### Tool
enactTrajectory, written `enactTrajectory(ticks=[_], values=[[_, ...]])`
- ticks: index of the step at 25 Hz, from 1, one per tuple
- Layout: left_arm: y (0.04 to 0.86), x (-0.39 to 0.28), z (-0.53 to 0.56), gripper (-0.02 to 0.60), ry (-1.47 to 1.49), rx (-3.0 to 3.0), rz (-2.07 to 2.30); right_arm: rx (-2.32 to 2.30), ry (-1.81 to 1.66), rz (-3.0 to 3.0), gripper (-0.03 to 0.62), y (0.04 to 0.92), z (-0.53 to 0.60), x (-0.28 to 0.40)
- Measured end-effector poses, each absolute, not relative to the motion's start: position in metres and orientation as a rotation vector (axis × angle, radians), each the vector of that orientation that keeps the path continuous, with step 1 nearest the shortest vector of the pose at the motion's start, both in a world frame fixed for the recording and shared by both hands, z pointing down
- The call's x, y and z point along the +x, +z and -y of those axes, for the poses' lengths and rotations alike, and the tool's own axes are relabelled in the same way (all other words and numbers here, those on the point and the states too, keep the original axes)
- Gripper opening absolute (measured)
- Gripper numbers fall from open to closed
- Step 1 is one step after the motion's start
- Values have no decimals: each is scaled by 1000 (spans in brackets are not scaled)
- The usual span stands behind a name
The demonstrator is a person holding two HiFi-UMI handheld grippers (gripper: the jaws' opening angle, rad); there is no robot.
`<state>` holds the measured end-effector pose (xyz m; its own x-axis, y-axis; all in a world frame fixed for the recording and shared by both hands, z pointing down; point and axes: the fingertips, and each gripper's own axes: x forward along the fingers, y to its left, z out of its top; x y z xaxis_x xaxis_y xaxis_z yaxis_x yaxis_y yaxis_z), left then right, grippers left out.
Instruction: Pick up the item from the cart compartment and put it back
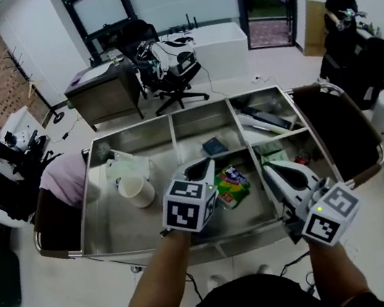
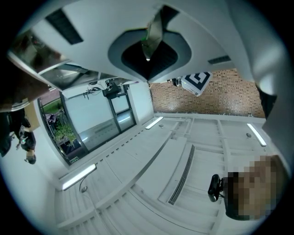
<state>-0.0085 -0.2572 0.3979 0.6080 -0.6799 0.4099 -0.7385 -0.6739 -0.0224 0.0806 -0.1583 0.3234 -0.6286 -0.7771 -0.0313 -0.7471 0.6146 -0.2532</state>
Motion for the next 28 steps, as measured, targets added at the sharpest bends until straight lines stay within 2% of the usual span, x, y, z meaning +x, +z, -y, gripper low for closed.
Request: enactTrajectory(ticks=[17, 28], values=[[285, -58, 210, 0, 66, 2835, 1358, -1286, -272, -2725, 15, 319, 162, 64], [273, -100, 172, 0, -86, 2805, 1494, -1254, -304, -2696, 14, 316, 161, 60]])
